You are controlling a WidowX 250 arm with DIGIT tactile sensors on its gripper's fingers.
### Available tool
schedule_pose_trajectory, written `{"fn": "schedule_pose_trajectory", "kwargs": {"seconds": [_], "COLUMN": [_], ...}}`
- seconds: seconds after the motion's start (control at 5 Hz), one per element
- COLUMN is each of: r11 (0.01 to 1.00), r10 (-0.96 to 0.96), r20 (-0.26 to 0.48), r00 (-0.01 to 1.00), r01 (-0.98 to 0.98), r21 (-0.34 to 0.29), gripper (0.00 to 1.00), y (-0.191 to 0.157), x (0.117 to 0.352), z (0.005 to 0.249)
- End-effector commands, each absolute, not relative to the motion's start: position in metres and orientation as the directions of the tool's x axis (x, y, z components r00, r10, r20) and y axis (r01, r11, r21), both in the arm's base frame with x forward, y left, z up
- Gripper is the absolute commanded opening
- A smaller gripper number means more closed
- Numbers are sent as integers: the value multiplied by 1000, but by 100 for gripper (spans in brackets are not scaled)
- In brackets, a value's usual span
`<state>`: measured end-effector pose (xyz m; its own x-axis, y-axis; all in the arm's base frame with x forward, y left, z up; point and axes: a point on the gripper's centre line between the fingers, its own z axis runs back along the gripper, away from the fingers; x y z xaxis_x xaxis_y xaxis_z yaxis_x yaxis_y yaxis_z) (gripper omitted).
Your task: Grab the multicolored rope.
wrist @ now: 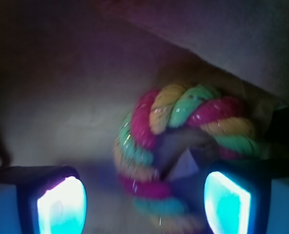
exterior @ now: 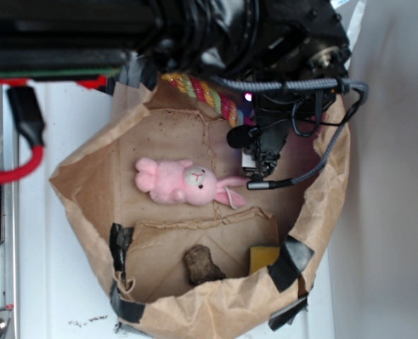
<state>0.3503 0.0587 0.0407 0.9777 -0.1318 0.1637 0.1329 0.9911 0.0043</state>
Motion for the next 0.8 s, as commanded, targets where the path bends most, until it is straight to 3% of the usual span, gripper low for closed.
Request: {"fn": "schedule_pose_trajectory", "kwargs": {"seconds": [0.0, 0.2, 0.4, 0.6], "r11": [982, 983, 988, 993], "r10": [-188, -182, -152, -116], "r20": [179, 178, 174, 173], "r00": [966, 967, 973, 978], "r01": [185, 180, 153, 121], "r21": [32, 26, 10, -14], "gripper": [100, 100, 46, 0], "y": [44, 44, 47, 51], "x": [362, 362, 359, 356], "z": [41, 41, 41, 42]}}
